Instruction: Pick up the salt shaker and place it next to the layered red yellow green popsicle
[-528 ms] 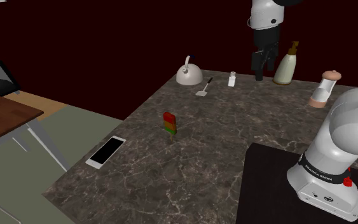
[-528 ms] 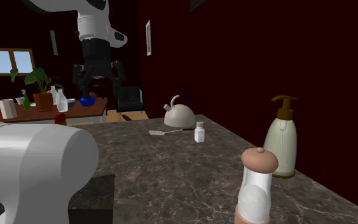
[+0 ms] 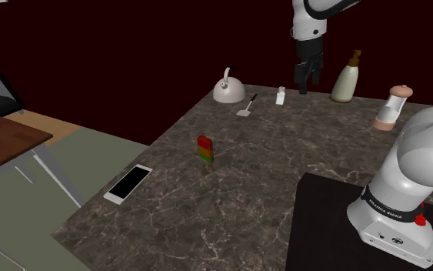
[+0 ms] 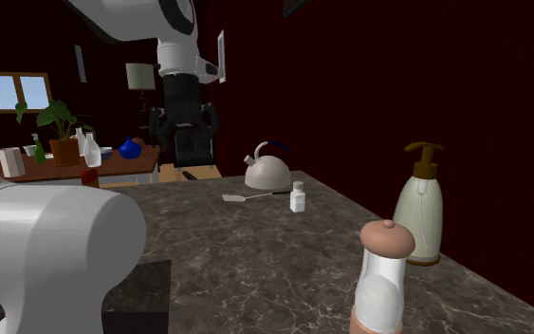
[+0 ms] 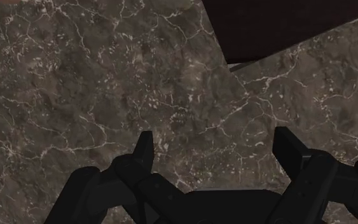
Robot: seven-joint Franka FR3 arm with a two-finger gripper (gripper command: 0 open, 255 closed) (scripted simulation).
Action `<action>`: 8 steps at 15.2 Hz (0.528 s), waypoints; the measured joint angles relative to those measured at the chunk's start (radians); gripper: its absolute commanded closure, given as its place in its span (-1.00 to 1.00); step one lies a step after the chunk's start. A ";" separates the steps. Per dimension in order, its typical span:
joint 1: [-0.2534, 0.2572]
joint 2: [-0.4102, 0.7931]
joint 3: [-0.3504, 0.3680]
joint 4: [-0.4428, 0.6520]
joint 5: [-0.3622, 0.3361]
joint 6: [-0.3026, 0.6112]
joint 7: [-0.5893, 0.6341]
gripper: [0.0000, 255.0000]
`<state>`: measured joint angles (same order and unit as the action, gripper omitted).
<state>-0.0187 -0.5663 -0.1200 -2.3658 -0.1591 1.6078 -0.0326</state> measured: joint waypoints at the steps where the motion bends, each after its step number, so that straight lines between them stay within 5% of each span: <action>1: -0.005 0.027 -0.015 0.014 -0.009 0.016 -0.018 -1.00; 8: -0.036 0.257 -0.113 0.141 -0.041 0.134 -0.138 -1.00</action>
<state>-0.0545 -0.3097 -0.2333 -2.2249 -0.2003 1.7416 -0.1705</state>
